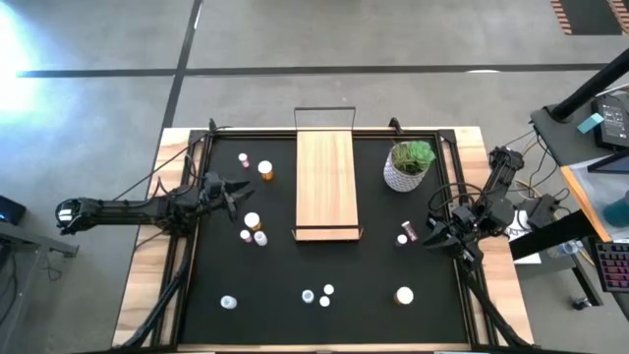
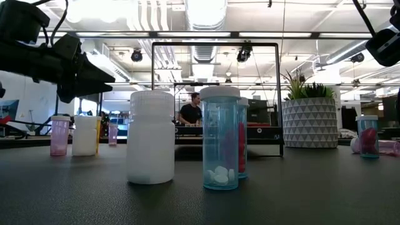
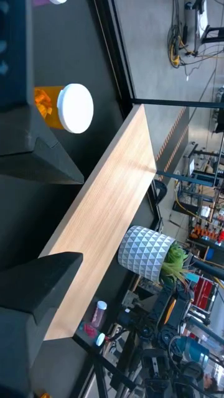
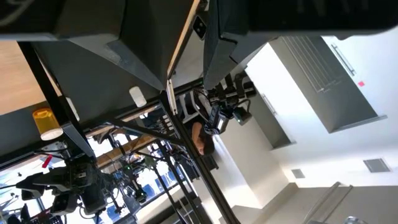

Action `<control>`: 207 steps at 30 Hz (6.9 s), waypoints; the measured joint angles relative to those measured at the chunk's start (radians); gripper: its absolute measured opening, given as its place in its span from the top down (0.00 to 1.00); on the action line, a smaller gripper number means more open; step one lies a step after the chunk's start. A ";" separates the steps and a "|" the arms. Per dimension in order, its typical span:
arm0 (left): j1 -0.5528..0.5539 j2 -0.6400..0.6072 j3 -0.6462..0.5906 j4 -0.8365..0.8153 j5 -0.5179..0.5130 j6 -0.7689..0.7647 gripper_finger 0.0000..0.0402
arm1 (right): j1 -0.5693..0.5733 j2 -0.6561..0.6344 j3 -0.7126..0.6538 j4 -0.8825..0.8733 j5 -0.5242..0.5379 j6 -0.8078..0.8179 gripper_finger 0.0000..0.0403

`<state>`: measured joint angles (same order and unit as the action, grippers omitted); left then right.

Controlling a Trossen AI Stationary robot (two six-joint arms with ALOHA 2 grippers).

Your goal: Pick and place medicine bottles onto shelf by color

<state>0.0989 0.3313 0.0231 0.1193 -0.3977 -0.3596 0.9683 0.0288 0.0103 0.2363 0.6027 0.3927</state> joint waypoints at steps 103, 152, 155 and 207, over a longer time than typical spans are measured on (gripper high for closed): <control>0.000 0.000 0.000 0.000 0.000 0.000 0.57 | -0.191 0.653 0.888 -0.924 0.488 0.621 0.76; 0.000 0.002 0.000 0.001 0.000 0.000 0.57 | -0.772 1.199 0.968 -1.415 -0.613 1.138 0.76; 0.000 0.002 0.000 0.001 0.000 0.000 0.57 | -0.772 1.199 0.945 -1.381 -0.644 1.143 0.76; 0.000 0.002 0.000 0.001 0.000 0.000 0.57 | -0.770 1.231 0.733 -1.083 -0.672 1.117 0.27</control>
<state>0.0987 0.3332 0.0231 0.1204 -0.3975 -0.3596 0.1982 1.2602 0.7433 -0.8467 -0.0689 1.5093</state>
